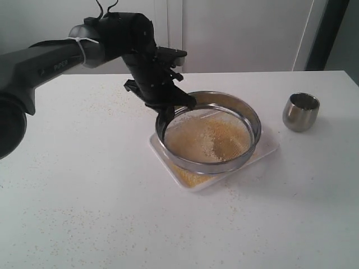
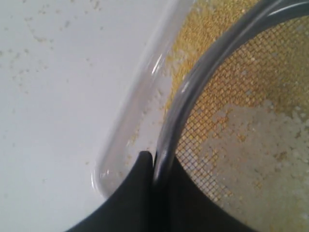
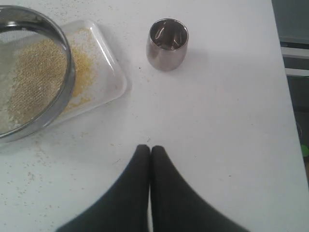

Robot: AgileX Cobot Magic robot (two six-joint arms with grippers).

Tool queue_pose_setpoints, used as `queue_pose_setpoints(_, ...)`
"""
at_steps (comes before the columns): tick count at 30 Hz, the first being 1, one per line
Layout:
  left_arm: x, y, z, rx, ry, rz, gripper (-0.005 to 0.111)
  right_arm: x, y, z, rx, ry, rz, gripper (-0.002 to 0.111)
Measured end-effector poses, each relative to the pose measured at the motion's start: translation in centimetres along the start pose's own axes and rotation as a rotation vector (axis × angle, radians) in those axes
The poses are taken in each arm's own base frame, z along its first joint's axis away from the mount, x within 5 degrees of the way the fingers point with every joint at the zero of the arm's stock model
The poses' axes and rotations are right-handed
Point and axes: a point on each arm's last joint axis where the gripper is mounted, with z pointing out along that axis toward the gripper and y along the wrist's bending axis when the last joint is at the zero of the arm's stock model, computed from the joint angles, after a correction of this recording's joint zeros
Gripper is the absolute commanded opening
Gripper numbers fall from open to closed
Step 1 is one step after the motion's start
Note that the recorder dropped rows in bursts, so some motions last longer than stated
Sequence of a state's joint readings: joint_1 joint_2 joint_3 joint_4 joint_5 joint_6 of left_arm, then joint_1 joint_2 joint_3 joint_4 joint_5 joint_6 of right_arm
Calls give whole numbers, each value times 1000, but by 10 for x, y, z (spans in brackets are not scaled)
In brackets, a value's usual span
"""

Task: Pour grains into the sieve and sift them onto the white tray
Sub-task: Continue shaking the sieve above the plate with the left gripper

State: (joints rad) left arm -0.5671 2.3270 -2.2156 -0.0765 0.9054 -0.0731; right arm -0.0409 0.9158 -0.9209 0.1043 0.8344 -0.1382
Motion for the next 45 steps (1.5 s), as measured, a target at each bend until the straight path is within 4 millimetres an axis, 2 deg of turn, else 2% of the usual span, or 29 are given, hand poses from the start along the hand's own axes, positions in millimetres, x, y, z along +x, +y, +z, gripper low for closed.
queue_pose_setpoints(3, -18, 0, 8, 2, -187, -86, 0, 0, 0, 0, 0, 0, 0, 0)
queue_pose_setpoints(5, -22, 5, 13, 9, -198, -141, 0, 0, 0, 0, 0, 0, 0, 0)
queue_pose_setpoints(9, 3, 14, 17, -2, 87, -116, 0, 0, 0, 0, 0, 0, 0, 0)
queue_pose_setpoints(11, 8, 13, 19, -11, 147, -67, 0, 0, 0, 0, 0, 0, 0, 0)
queue_pose_setpoints(14, -10, 0, 17, -27, -43, -23, 0, 0, 0, 0, 0, 0, 0, 0)
queue_pose_setpoints(16, -22, -5, 13, -27, -175, -60, 0, 0, 0, 0, 0, 0, 0, 0)
queue_pose_setpoints(18, -19, -4, 9, -21, -117, -121, 0, 0, 0, 0, 0, 0, 0, 0)
queue_pose_setpoints(19, -8, 4, 10, -36, 1, -119, 0, 0, 0, 0, 0, 0, 0, 0)
queue_pose_setpoints(20, -4, 6, 13, -48, 37, -98, 0, 0, 0, 0, 0, 0, 0, 0)
queue_pose_setpoints(22, -9, 9, 17, -62, -22, -76, 0, 0, 0, 0, 0, 0, 0, 0)
queue_pose_setpoints(24, -24, 7, 24, -56, -194, -96, 0, 0, 0, 0, 0, 0, 0, 0)
queue_pose_setpoints(26, -29, 4, 24, -32, -239, -145, 0, 0, 0, 0, 0, 0, 0, 0)
queue_pose_setpoints(28, -17, -1, 24, -16, -106, -140, 0, 0, 0, 0, 0, 0, 0, 0)
queue_pose_setpoints(29, -17, -5, 25, -42, -100, -77, 0, 0, 0, 0, 0, -2, 0, 0)
queue_pose_setpoints(31, -25, -6, 30, -55, -206, -101, 0, 0, 0, 0, 0, -2, 0, 0)
queue_pose_setpoints(32, -26, -7, 30, -42, -206, -131, 0, 0, 0, 0, 0, -2, 0, 0)
queue_pose_setpoints(33, -20, -7, 28, -25, -124, -157, 0, 0, 0, 0, 0, -2, 0, 0)
queue_pose_setpoints(36, -8, -8, 27, -33, 10, -96, 0, 0, 0, 0, 0, -2, 0, 0)
queue_pose_setpoints(39, -29, -17, 29, -8, -232, -65, 0, 0, 0, 0, 0, -2, 0, 0)
queue_pose_setpoints(40, -31, -18, 27, 2, -250, -70, 0, 0, 0, 0, 0, -2, 0, 0)
queue_pose_setpoints(43, -16, -22, 20, 28, -62, -79, 0, 0, 0, 0, 0, -2, 0, 0)
queue_pose_setpoints(45, -15, -22, 20, 11, -57, -31, 0, 0, 0, 0, 0, -2, 0, 0)
